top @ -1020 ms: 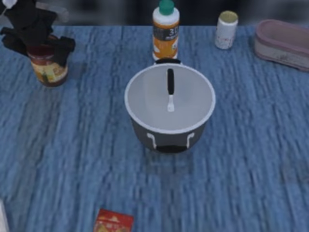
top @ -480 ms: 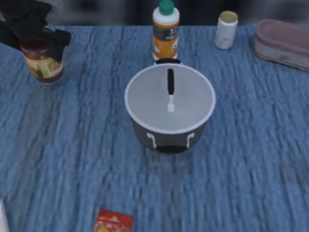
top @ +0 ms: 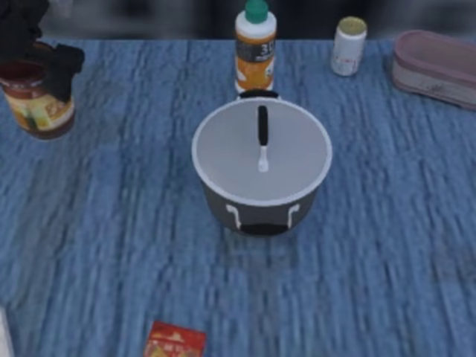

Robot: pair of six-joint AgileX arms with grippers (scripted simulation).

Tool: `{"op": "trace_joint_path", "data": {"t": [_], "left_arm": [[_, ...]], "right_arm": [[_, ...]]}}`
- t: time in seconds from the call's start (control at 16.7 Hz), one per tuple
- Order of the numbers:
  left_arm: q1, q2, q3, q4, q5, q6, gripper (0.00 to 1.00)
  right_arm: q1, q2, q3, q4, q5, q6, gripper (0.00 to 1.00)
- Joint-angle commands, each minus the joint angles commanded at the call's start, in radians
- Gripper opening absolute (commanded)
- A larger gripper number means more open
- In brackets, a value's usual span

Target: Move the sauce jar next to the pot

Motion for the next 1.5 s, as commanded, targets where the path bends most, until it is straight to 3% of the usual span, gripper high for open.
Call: {"op": "trace_joint_path", "data": {"t": [0.48, 1.08, 1.5], "left_arm": [[-0.024, -0.023, -0.041, 0.017, -0.009, -0.036, 0.0], [-0.252, -0.117, -0.342, 0.226, -0.108, -0.558, 0.0], [-0.279, -0.127, -0.384, 0.254, -0.12, -0.614, 0.0]], "right_arm": [[0.0, 0.0, 0.0, 0.0, 0.0, 0.0, 1.0], [0.0, 0.0, 0.0, 0.0, 0.0, 0.0, 1.0], [0.0, 0.0, 0.0, 0.0, 0.0, 0.0, 1.0]]}}
